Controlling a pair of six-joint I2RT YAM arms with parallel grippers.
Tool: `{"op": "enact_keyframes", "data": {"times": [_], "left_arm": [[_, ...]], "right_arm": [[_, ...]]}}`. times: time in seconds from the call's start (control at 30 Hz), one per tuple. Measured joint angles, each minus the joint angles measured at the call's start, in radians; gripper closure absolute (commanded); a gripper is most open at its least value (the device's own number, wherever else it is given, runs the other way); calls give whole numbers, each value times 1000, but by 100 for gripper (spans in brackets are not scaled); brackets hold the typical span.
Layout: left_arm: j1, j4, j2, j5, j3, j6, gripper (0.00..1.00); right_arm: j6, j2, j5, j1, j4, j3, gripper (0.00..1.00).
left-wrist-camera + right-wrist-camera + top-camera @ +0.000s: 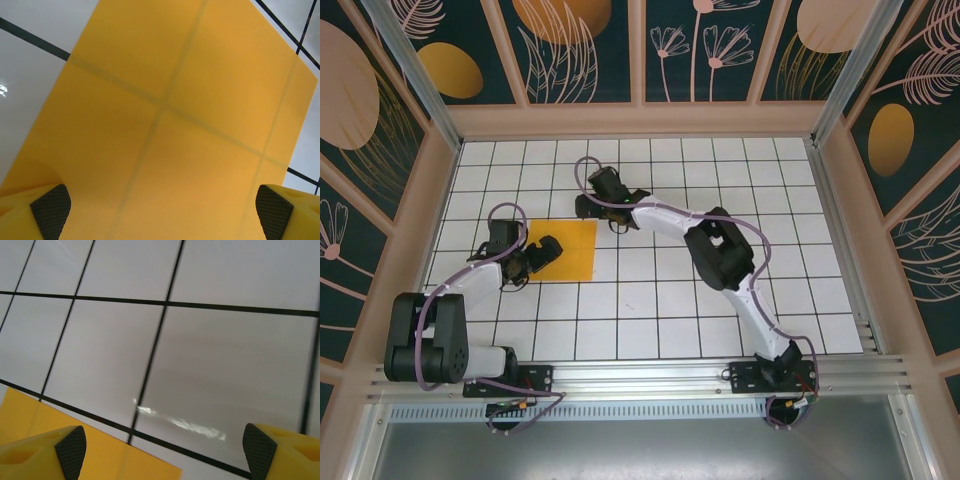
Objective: Fold a paper plane with a square sheet of paper (fold left side to right side)
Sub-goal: Pick up a square sheet of paper from the middle-left of the table.
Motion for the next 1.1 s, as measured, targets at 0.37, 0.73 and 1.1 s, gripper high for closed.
{"op": "enact_keyframes", "data": {"times": [0.37,0.73,1.1], "left_arm": [[-1,8,2,5,0,0,2],[-1,11,2,6,0,0,1],[-1,12,2,8,0,0,1]], "right_arm": [[2,105,-21,16,-70,129,19],[4,89,-8,31,-58,90,22],[21,10,-23,71,-47,-30,23]]}}
